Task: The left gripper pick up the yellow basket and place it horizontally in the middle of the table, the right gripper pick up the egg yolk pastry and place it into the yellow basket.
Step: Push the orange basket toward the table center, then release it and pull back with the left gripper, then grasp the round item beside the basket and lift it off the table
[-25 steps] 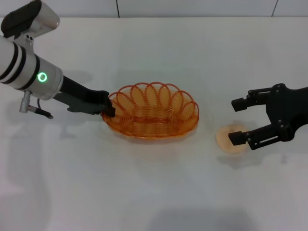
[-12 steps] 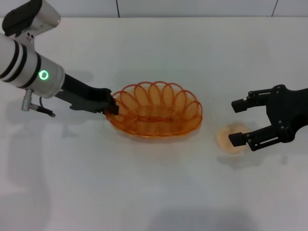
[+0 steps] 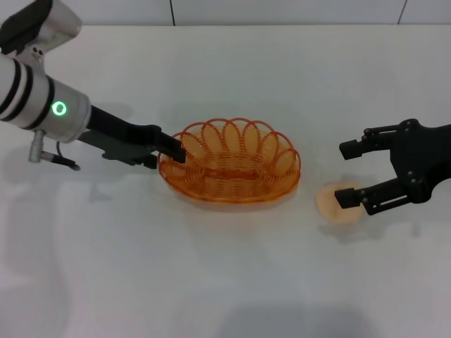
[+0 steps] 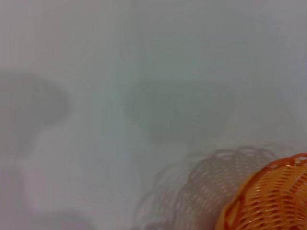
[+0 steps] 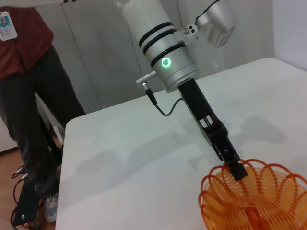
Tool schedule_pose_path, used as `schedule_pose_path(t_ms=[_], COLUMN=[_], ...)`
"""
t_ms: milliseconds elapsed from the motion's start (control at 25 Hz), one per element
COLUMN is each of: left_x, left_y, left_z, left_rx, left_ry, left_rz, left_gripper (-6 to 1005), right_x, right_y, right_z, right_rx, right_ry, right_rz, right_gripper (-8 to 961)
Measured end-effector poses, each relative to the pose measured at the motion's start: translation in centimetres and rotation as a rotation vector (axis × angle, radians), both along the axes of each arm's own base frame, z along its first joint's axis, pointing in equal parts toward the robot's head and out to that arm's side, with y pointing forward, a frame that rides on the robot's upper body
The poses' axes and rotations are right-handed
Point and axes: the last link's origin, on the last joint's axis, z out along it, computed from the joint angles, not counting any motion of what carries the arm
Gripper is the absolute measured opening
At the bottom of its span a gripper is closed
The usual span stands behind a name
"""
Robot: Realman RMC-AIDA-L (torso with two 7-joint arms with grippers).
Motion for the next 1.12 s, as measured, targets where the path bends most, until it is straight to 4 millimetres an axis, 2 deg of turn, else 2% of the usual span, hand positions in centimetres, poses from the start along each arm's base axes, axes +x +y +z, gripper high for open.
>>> schedule_pose_path(t_ms=[160,360,560,800,1120], left_x=[-1.0,-2.1,-2.9,-2.9,-1.3], left_y=[0.0,0.6,0.9,1.3,1.5], left_z=[1.1,4.1,7.0,9.2,11.9], left_rx=[0.023,0.127,0.246,0.317,0.272], left_ry=[0.011,0.003,-0.075,-0.109,0.004], left_rz=[0.016,0.008,-0.04,-0.119,-0.312], left_gripper=[594,797,886,886,886], right_x=[0.1,0.1,0.5,0.4,0.4], right_y=[0.1,0.1,0.3,0.6,1.0], right_z=[0.2,0.2,0.1,0.1,0.0], right_rx=[0.009,0.011,0.01,0.019,0.01], right_ry=[0.004,0.007,0.013,0.009,-0.018], right_rz=[-0.007,-0.014,-0.039,-0.061,-0.109], right_gripper=[836,833,830,828,825])
